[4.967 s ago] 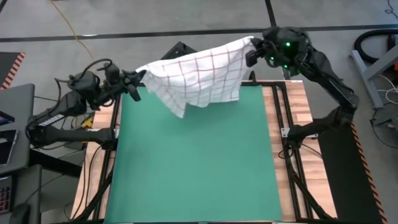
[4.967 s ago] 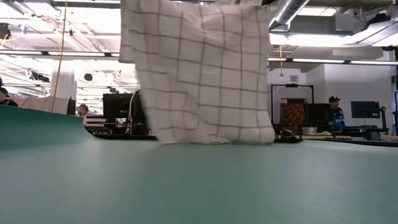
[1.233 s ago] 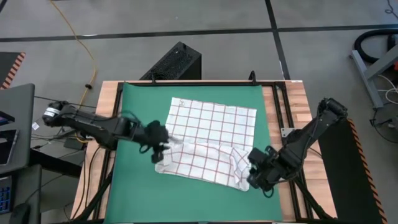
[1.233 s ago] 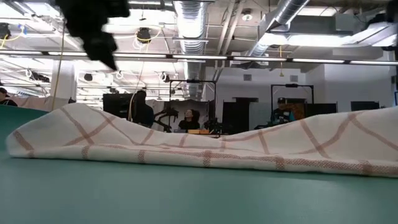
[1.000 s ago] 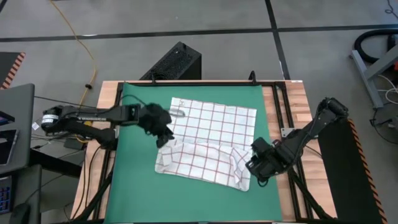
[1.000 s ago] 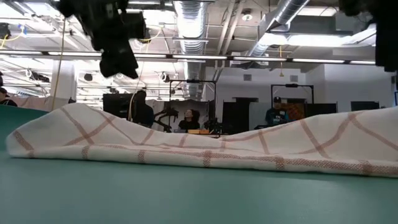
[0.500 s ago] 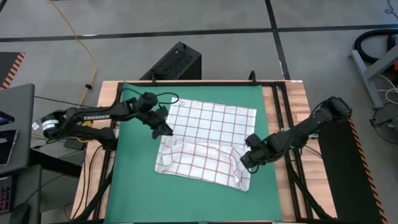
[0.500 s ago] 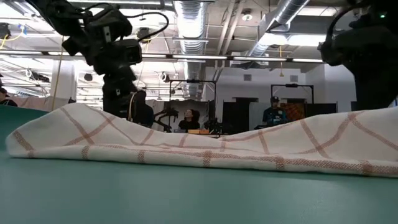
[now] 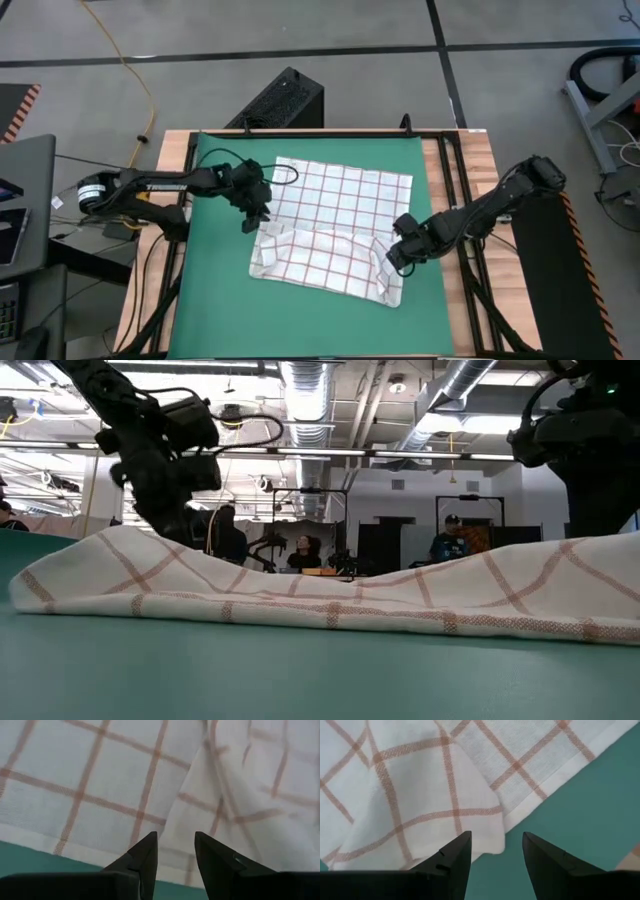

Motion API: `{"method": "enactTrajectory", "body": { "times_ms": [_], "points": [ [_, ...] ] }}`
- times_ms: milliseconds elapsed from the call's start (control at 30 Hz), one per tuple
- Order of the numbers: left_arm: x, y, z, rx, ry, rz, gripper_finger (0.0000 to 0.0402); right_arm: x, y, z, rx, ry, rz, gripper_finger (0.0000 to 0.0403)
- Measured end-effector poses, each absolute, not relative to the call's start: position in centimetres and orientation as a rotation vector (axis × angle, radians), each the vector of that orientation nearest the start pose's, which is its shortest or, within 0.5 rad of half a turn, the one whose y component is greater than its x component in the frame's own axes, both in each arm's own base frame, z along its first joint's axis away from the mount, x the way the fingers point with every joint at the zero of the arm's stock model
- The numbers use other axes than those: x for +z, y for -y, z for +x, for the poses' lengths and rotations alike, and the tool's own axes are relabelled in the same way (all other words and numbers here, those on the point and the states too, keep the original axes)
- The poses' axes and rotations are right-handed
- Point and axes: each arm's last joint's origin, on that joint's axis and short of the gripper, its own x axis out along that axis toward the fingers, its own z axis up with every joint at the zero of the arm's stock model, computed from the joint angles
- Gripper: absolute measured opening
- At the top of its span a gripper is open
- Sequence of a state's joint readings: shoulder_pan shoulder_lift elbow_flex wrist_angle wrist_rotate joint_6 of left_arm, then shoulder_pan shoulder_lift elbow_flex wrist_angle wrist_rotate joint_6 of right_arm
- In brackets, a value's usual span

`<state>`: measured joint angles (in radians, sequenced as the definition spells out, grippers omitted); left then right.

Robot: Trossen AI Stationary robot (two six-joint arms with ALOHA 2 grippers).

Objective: Roll towel
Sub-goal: Roll the white towel

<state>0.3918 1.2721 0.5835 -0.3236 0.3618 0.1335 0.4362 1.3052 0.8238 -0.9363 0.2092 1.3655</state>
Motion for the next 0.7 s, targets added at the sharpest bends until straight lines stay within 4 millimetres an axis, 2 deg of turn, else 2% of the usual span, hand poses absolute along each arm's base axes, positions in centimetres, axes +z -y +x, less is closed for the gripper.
{"method": "enactTrajectory", "body": {
  "times_ms": [233,467,700],
  "points": [
    [15.1,-7.2,21.8,-0.090,-0.976,-0.084,0.0119,20.3,-8.5,19.3,-0.721,-1.169,0.711,0.0198],
    [13.4,-6.7,22.4,-0.142,-1.041,-0.069,0.0119,20.3,-8.5,19.3,-0.725,-1.164,0.708,0.0198],
    [13.4,-6.5,22.8,-0.126,-1.030,-0.054,0.0106,20.3,-8.5,19.3,-0.725,-1.162,0.710,0.0198]
  ]
}}
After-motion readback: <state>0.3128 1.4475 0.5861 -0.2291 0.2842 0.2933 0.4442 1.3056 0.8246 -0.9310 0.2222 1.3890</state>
